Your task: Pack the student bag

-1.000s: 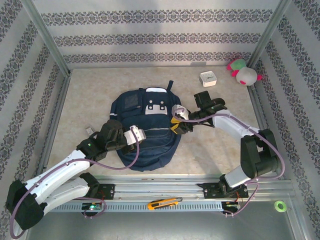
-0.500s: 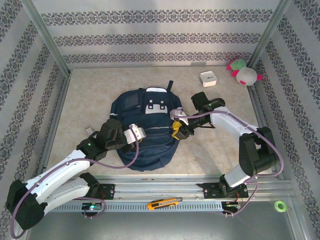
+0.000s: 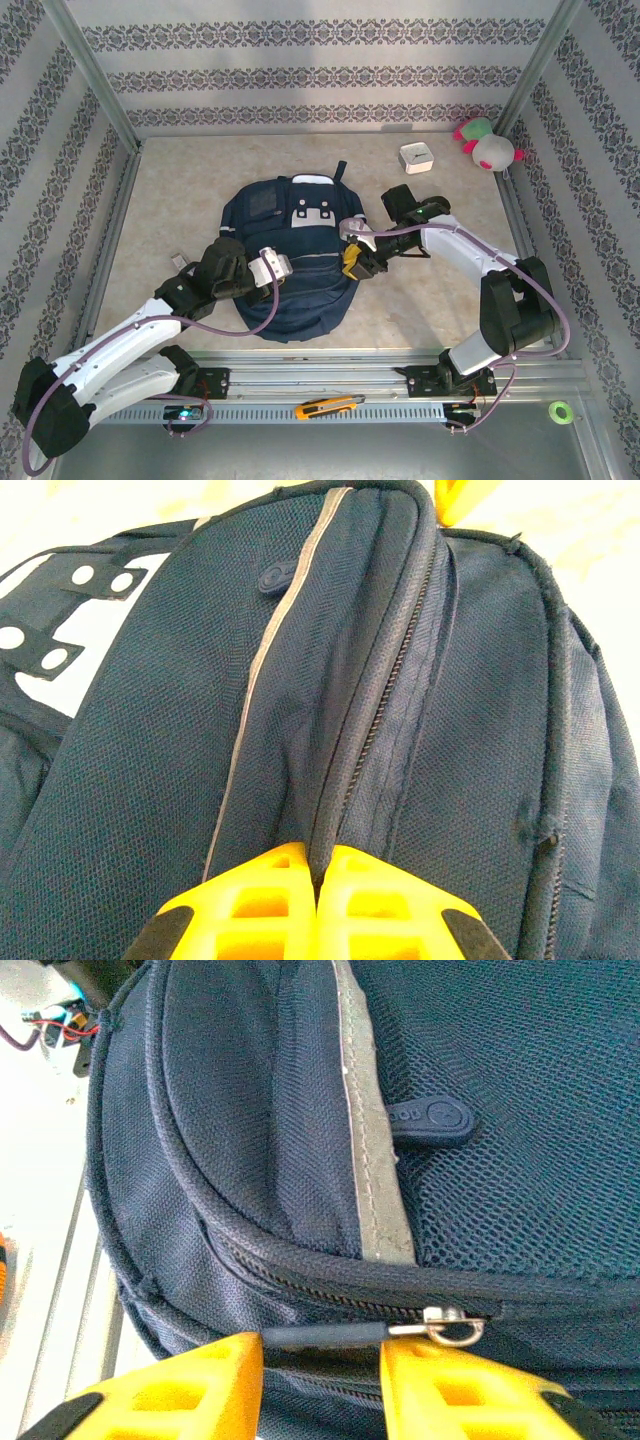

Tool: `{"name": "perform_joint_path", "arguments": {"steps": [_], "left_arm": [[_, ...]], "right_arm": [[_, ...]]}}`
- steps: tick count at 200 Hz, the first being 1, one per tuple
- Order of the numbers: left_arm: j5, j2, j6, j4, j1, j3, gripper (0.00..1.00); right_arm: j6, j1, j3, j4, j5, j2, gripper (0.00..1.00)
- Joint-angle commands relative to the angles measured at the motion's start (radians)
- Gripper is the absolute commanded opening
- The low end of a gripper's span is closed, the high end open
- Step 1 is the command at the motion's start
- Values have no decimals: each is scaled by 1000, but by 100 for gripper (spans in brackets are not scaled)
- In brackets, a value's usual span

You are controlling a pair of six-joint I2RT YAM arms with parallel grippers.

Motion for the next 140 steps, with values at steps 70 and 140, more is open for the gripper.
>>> {"name": "perform_joint_path", "arguments": {"steps": [70,140], "left_arm": [[67,-3,-37,143,16,50,1],[58,-9,-31,125,16,47,1]], "right_arm": [[287,-17,-38,183,38,-17,41],[375,-57,-44,204,89,-32,32]]}}
